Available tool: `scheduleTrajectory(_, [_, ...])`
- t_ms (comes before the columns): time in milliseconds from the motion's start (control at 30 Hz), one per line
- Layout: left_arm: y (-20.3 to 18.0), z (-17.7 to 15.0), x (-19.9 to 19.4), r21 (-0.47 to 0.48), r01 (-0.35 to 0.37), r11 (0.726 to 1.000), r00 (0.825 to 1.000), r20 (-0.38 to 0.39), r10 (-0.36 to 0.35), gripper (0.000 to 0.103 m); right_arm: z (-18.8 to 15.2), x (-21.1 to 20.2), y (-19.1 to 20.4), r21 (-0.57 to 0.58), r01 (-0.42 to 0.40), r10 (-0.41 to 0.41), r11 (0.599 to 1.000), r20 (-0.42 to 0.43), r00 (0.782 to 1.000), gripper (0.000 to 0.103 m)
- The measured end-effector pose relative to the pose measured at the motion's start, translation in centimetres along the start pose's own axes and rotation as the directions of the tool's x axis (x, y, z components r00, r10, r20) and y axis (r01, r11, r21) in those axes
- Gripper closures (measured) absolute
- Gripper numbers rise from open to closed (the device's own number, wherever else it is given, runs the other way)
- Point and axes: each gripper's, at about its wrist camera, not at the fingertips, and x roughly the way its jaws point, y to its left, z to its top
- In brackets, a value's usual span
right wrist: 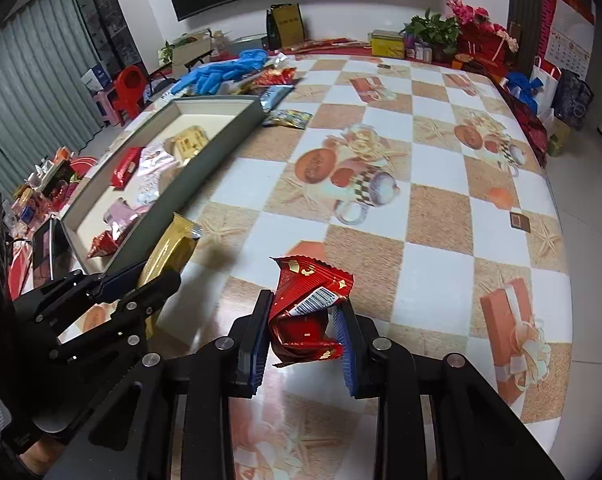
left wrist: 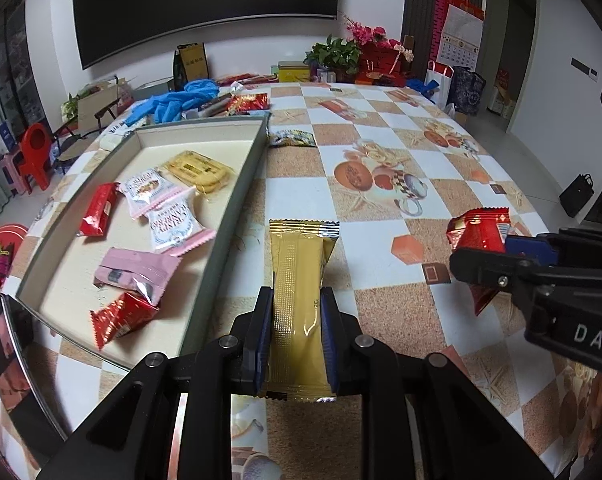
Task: Organize snacks
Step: 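Carry the gold bar and red bag over the grey tray with both grippers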
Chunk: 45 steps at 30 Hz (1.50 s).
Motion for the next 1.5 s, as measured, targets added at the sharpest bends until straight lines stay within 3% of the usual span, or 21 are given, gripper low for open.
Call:
scheduleTrajectory(633, [3.1,0.6,-1.6,-0.045,-0.036,0.998,0.999,0.02,0.037,0.079,2.3,-0.9,4.1,-0.031,-0.067,0.069,0.997,0.091,0.993,0.071])
scheduleTrajectory(733, [2.3,0.2,-1.2,-0.022,-0.01,1.0,1.0,0.006,0.011,0.079,1.9,-0.9,3.8,-0.018,-0.039,0.04,0.999,0.109,0.993,0.071])
scheduleTrajectory(833, [0.8,-0.3,0.0,0.013,0.015,1.0,1.0,-0.025,-0.015,0.079,1.0,-0.3,2.8,-0.017,0.051,-0.048,0.999,0.126,0.991,0.071])
scheduleTrajectory(1067, [-1.5,-1.0,3.3,0.043,0.042,0.998,0.996,-0.084,-0.038,0.079,-1.3,3.5,-1.7,0.048,0.154,-0.155,0.987,0.031,0.987,0.071])
scheduleTrajectory(1500, [-1.2,-1.3,3.5,0.036,0.06,0.998,0.998,-0.035,-0.059,0.079,-2.2,4.0,-2.7,0.043,0.168,-0.171,0.985,0.097,0.98,0.071])
